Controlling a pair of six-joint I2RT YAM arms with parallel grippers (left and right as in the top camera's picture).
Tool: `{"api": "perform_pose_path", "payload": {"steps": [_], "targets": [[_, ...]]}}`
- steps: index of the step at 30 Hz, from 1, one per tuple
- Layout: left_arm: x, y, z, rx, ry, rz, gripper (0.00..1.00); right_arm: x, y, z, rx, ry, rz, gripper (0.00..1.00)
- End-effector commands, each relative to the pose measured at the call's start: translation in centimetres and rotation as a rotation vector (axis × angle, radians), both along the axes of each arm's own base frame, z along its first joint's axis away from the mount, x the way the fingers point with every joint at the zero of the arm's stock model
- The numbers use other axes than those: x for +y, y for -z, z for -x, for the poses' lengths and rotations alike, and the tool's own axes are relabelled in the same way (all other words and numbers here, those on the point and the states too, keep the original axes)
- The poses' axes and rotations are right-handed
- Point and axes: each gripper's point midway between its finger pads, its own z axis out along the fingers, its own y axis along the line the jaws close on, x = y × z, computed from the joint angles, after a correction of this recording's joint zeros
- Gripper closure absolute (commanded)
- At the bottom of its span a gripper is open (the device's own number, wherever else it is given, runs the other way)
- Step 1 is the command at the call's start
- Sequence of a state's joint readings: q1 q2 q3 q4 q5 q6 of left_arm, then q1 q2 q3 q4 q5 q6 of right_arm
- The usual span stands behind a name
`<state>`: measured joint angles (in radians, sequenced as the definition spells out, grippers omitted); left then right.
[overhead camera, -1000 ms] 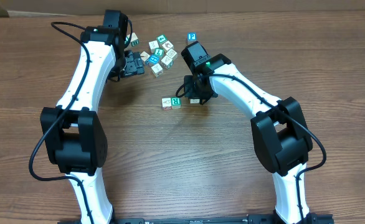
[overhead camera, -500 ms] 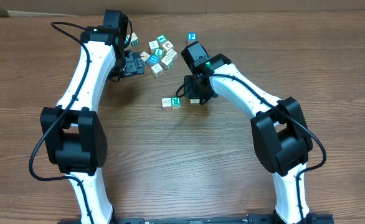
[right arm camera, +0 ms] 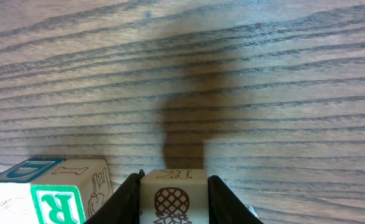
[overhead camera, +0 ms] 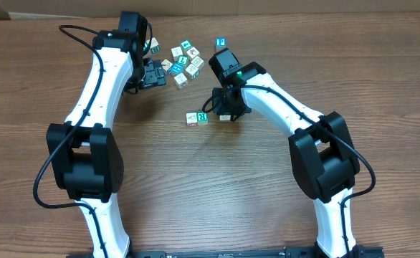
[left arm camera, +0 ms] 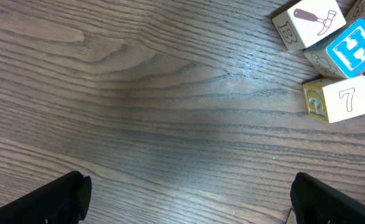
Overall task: Form a horizontal line
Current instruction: 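Carry the pineapple block right of the placed blocks and lower it, then open the right gripper to release the pineapple block and lift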
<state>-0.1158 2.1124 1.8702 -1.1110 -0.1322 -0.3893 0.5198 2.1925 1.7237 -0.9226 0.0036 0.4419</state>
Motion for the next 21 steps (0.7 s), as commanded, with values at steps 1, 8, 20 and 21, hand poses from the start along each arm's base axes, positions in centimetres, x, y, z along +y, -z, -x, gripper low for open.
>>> {"api": "perform_pose_path", "payload": {"steps": [1, 8, 20, 21], "targets": [[0.3, -1.3, -0.4, -0.034, -0.005, -0.005, 0.0, 0.0, 0.1, 0.3, 0.005, -0.003, 0.005, 0.71], [0.3, -1.3, -0.4, -0.034, -0.005, -0.005, 0.01, 0.0, 0.1, 0.4, 0.009, -0.002, 0.007, 0.61], [0.3, -1.3, -0.4, -0.035, -0.005, -0.005, 0.01, -1.0, -0.1, -0.9, -0.058, 0.02, 0.065, 0.56], [0.3, -1.3, -0.4, -0.034, -0.005, -0.005, 0.0, -1.1, -0.2, -1.1, -0.065, 0.023, 0.066, 0.56]]}}
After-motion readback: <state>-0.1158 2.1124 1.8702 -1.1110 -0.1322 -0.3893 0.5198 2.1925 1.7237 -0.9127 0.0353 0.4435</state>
